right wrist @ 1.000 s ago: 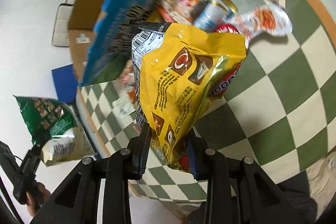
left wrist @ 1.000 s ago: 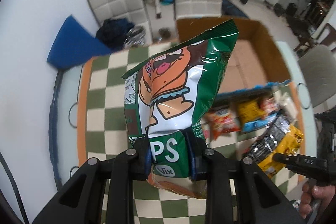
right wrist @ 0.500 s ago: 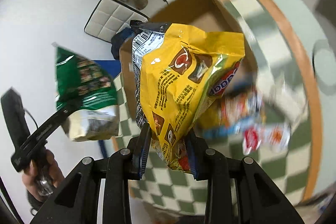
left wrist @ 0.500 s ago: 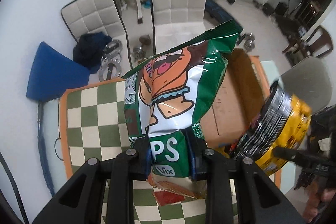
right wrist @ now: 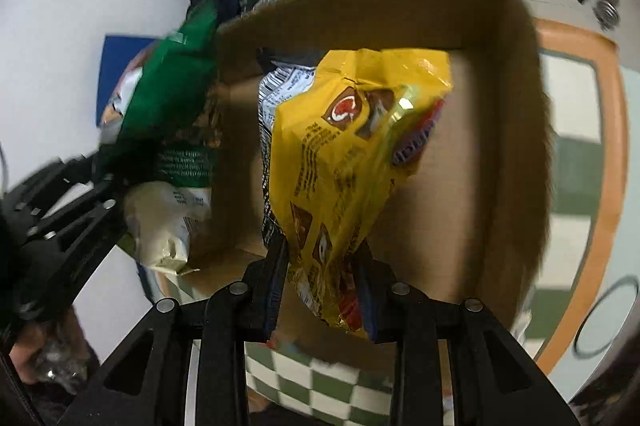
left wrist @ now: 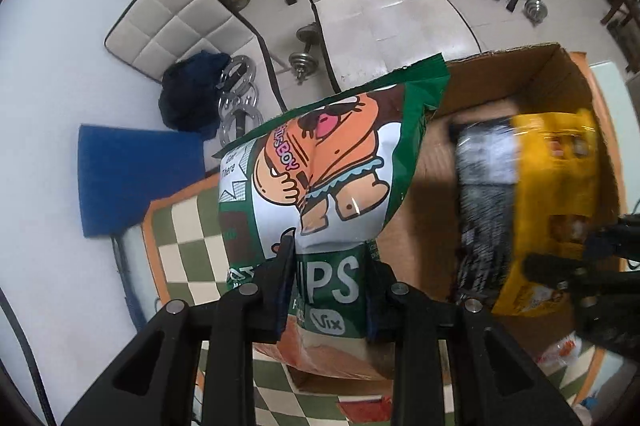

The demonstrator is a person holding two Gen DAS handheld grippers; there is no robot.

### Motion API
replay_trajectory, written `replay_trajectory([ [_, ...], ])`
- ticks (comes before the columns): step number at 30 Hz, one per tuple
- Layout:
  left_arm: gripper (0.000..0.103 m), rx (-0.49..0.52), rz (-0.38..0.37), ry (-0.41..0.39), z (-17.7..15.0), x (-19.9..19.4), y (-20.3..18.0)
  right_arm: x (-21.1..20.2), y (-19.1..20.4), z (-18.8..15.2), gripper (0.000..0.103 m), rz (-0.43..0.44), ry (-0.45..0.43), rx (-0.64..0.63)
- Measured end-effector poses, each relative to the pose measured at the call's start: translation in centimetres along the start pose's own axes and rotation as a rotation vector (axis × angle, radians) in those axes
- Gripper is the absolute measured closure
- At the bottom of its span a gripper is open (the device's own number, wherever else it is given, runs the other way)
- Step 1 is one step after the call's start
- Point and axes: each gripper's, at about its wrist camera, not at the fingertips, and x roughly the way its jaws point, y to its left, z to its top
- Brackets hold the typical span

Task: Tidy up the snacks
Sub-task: 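Carry both bags over the cardboard box and lower them inside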

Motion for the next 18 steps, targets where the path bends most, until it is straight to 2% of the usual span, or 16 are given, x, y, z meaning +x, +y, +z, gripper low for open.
replay_trajectory([
  [4,0.078,0.015,0.038,0.019,0.9,0.8,-1.2,0.7,-0.9,1.8,0.071,0.007,0.025,-0.023],
  [5,0.078,0.017,0.047,0.019,1.1,1.0,-1.5,0.7,-1.0,2.0,0.075,0.011,0.029,-0.027],
  [9,0.078,0.038,0.097,0.016,0.8,1.3,-2.8,1.3,-2.0,2.2,0.075,0.0,0.038,-0.037],
  [14,0.078,0.085,0.179,0.008,0.5,2.0,-5.0,2.5,-3.1,1.6,0.075,0.014,0.037,0.005],
  [18,0.078,0.09,0.184,0.021,0.3,2.8,-6.6,2.4,-3.9,1.1,0.075,0.03,0.014,0.017],
])
